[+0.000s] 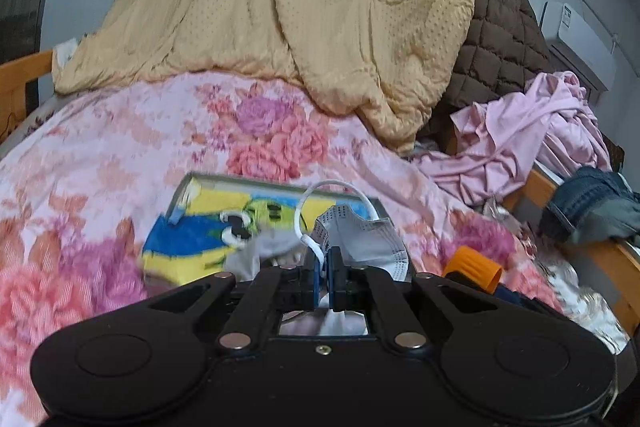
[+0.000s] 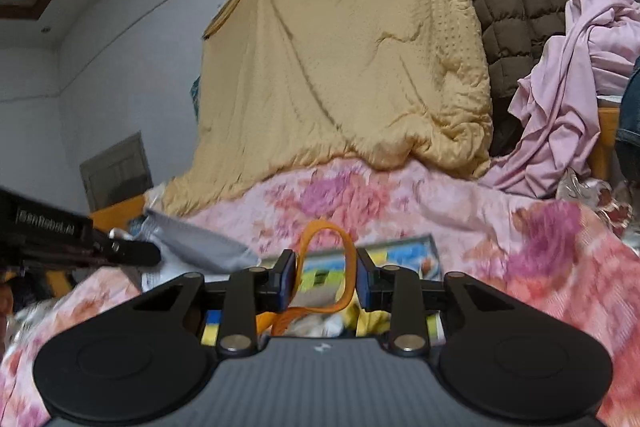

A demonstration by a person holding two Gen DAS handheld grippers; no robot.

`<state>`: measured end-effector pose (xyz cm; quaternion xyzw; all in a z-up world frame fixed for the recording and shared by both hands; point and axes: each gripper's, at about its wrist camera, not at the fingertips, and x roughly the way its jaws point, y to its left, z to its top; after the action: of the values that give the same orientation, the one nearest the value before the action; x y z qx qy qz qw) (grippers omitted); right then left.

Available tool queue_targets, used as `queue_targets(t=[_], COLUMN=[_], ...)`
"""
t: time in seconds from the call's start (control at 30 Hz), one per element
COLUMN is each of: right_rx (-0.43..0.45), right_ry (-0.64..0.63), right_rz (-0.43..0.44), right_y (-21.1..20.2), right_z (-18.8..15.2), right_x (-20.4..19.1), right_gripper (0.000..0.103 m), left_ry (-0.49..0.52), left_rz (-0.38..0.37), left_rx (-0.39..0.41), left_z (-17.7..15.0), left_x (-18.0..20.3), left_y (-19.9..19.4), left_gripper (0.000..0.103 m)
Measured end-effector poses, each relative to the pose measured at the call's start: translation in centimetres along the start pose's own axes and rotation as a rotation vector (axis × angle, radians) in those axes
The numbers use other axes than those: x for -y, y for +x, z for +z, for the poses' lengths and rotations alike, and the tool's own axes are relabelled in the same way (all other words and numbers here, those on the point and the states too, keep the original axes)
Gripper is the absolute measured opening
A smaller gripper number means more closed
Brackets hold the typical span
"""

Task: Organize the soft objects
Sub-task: 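Lift the grey mask and orange item and carry them over the tray box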

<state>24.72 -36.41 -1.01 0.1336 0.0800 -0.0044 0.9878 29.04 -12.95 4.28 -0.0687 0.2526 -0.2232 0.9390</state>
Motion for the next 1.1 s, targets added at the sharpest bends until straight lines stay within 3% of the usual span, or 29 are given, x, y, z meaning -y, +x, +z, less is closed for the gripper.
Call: queue_targets(t=[0.27, 0.57, 0.7, 0.77, 1.1], right_rx=[0.018, -0.015, -0.047, -0.096, -0.251], right_ry=[0.065, 0.129, 0.087, 0.051, -0.11], right_rz=[-0.049, -0.068, -0.052, -0.042, -0.097], right_y=[5.8, 8.9, 9.9, 10.9, 13.8], right_z=[1.7, 1.9, 1.5, 1.2, -1.5], right_x=[3.3, 5.6, 5.2, 4.7, 1.8], right_gripper=[0.035, 0.036, 0.037, 0.042, 0.042], left_ry=[-0.015, -0.043, -0.043, -0.04, -0.019], left_rz=[0.008, 0.014, 0.012, 0.011, 0.037], left_rx=[0.038, 0.035, 0.013, 0.001, -0.055], left_z=[2.7, 2.9, 2.4, 2.1, 0.6], left_x=[-0.6, -0.4, -0.3, -0.4, -1.5], left_y=[6.1, 11.9, 13.6, 14.3, 16.5], left_gripper=[0.004, 0.004, 0.004, 0.004, 0.008])
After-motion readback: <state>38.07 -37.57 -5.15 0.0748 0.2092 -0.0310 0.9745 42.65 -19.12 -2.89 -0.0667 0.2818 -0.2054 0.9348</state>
